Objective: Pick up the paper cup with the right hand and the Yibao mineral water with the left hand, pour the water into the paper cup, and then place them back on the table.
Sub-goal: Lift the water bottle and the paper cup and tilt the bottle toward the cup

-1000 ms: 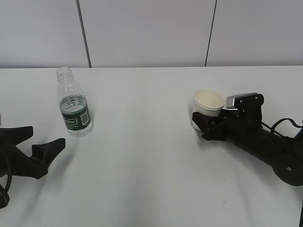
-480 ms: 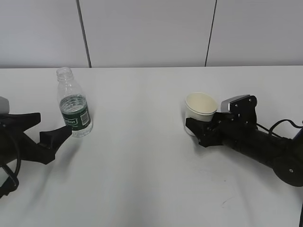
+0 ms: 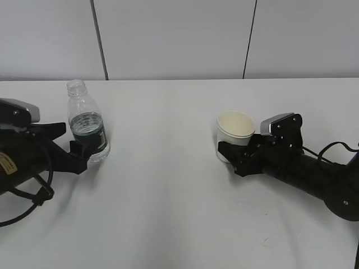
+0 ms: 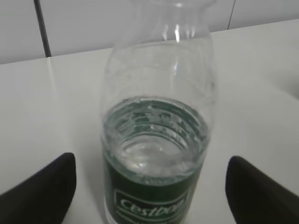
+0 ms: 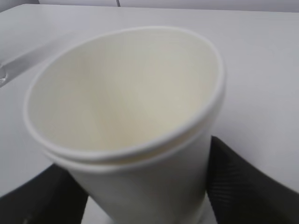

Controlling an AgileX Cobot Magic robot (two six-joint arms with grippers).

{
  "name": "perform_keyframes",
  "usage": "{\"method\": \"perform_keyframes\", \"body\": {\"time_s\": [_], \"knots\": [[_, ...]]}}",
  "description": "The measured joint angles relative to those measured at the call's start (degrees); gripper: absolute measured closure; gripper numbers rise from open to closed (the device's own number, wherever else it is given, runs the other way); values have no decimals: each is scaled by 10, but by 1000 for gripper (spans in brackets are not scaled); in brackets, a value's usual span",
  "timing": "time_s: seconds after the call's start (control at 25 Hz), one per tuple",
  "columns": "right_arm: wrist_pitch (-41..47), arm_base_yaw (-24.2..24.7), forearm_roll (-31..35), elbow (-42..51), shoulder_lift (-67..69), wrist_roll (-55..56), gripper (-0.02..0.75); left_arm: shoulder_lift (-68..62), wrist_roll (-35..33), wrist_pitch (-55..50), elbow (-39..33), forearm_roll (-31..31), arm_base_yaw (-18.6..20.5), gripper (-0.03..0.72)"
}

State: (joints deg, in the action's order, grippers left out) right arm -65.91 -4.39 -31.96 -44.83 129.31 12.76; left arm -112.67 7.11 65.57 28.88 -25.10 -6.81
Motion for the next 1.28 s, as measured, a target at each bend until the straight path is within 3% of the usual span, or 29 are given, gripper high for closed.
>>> {"method": "perform_keyframes", "body": {"time_s": [0.6, 0.96, 1.28], "knots": [[-1, 0, -6, 0, 0, 0, 186, -73, -1, -1, 97, 49, -37, 104], [-1, 0, -17, 0, 0, 0, 186, -73, -1, -1, 97, 51, -37, 302], [-1, 0, -55, 0, -2, 4, 186, -73, -2, -1, 97, 50, -37, 328]]}}
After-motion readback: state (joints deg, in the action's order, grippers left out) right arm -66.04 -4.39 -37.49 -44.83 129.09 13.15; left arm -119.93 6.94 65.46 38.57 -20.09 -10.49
